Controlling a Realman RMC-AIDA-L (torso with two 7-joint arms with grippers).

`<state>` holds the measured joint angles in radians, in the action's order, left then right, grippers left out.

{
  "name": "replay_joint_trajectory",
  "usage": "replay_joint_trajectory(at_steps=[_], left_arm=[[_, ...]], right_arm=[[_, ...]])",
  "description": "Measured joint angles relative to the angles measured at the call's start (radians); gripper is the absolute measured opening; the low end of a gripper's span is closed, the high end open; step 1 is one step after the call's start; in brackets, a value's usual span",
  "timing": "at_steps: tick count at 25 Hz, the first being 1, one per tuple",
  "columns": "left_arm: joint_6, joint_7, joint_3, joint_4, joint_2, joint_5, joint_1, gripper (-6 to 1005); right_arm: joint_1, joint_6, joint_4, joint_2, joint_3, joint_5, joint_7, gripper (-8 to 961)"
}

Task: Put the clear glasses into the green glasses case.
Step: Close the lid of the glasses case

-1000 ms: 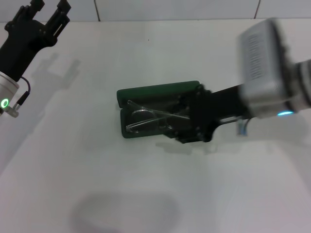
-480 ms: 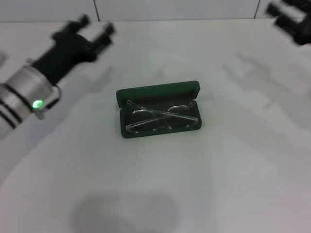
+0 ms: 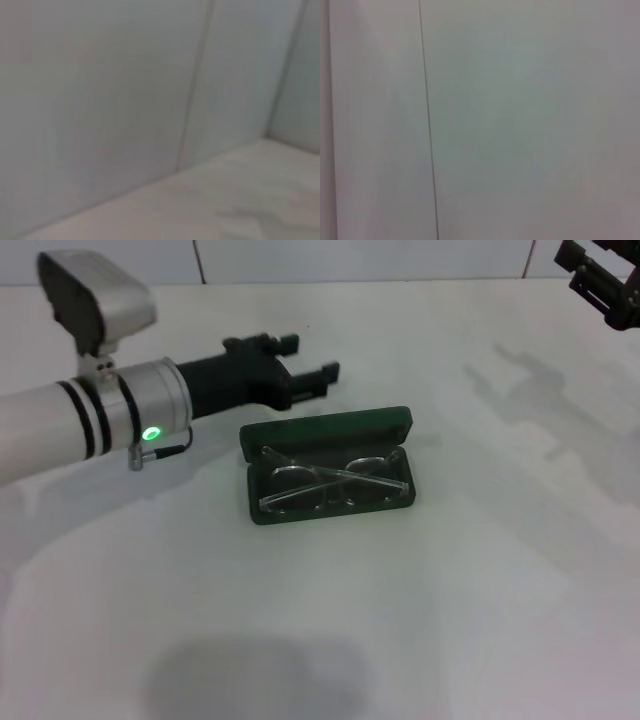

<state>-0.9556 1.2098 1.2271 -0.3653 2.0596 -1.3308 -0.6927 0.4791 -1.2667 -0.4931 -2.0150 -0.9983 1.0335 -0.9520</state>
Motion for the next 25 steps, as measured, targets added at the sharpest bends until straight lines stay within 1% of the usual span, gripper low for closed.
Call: replay_joint_trajectory(at_steps=[4, 7, 15, 19, 25], left_arm=[[0.002, 0.078, 0.0, -0.045, 0.007, -0.112, 0.004, 727], [0.0, 0.122, 0.0, -0.055, 0.008, -0.172, 0.002, 727], [-0.04, 0.14, 0.001, -0.058, 0.009, -0.232, 0.007, 726], [-0.057, 0.14, 0.001, -0.058, 0.01, -0.256, 0.012, 725], [-0.072, 0.135, 0.002, -0.076, 0.013, -0.261, 0.044, 726]], right_arm=[[0.0, 0.004, 0.001, -0.001, 0.001, 0.0, 0.002, 529], [0.004, 0.008, 0.002, -0.002, 0.001, -0.001, 0.002, 529], [0.045, 0.045, 0.041, -0.002, 0.0, -0.002, 0.026, 528], [0.052, 0.056, 0.042, -0.002, -0.001, -0.002, 0.027, 528], [0.068, 0.073, 0.042, -0.003, -0.003, 0.003, 0.028, 528]])
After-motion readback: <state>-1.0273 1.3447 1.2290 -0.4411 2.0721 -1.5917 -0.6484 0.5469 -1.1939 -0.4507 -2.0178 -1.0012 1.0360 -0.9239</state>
